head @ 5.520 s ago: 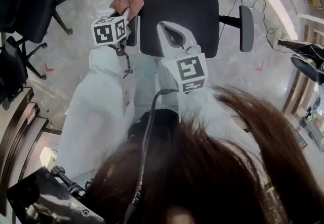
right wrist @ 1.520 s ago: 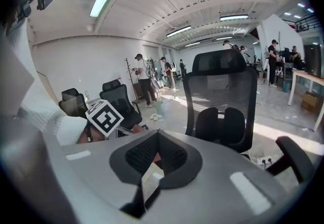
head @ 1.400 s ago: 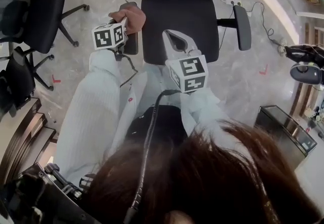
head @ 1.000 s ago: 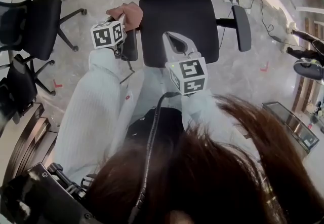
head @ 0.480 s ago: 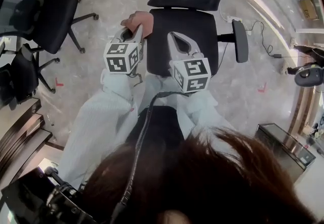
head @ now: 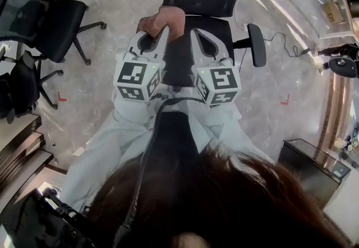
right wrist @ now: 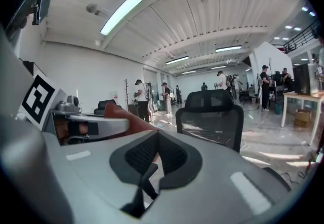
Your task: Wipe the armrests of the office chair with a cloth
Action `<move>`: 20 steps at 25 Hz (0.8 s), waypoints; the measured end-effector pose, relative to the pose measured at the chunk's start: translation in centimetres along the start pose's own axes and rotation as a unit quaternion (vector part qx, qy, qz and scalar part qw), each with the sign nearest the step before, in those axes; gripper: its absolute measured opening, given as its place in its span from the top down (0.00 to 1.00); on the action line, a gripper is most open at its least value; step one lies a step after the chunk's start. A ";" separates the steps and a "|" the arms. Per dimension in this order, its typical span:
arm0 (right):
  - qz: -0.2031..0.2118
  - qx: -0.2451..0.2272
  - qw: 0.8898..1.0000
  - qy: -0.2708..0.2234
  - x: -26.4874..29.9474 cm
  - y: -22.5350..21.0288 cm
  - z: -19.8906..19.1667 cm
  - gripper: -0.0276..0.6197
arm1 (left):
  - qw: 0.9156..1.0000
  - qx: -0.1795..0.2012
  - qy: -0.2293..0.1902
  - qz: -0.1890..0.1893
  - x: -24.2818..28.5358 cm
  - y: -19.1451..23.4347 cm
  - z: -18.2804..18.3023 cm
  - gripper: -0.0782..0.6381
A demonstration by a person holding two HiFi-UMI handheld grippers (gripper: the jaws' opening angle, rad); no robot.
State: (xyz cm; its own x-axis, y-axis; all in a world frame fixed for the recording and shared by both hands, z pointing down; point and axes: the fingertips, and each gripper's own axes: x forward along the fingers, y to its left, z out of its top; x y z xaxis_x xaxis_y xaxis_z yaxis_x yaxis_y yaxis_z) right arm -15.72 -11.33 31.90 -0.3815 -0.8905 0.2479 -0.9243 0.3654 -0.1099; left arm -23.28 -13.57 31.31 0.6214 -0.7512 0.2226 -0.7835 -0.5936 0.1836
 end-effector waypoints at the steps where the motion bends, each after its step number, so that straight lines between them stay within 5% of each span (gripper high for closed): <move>1: -0.006 0.000 1.000 -0.003 -0.3 -0.1 0.2 0.96 | 1.000 0.000 -0.002 -0.005 -0.1 -0.2 0.2 0.84; 12: -0.152 0.008 0.988 0.002 -5.8 -7.7 -0.4 0.96 | 0.996 0.016 0.008 -0.082 2.5 -1.9 0.2 0.84; 20: -0.180 0.010 0.984 -0.003 -7.1 -11.1 -2.2 0.96 | 0.993 0.046 0.003 -0.110 5.3 -4.8 -0.1 0.84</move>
State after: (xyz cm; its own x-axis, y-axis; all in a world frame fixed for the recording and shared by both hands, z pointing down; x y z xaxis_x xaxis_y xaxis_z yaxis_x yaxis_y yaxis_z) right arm -2.81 -8.47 33.49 -0.0293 -0.9629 0.2681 -0.9992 0.0205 -0.0354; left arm -16.20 -14.66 31.67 0.7775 -0.5987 0.1926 -0.6257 -0.7672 0.1411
